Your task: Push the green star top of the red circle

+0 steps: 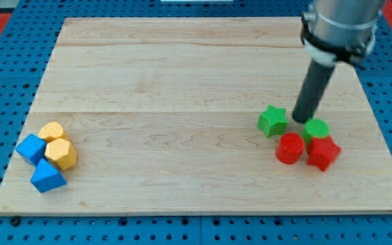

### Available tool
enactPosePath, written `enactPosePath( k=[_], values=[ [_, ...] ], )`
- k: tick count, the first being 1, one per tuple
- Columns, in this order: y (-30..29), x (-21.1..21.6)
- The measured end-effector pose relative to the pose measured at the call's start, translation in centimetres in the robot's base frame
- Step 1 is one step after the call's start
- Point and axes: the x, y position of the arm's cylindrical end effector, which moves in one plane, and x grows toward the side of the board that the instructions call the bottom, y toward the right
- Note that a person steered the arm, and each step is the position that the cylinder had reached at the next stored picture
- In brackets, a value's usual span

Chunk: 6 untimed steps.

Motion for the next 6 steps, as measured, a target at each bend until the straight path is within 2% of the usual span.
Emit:
enactPosePath(
  k=[1,2,3,4,5,6],
  values=[
    [-3.1,-5.7],
    [-8.9,-7.7],
    [-6.8,-1.7],
    [-7.0,-2.3],
    [-6.1,-5.0],
    [-3.7,-1.2]
  ],
)
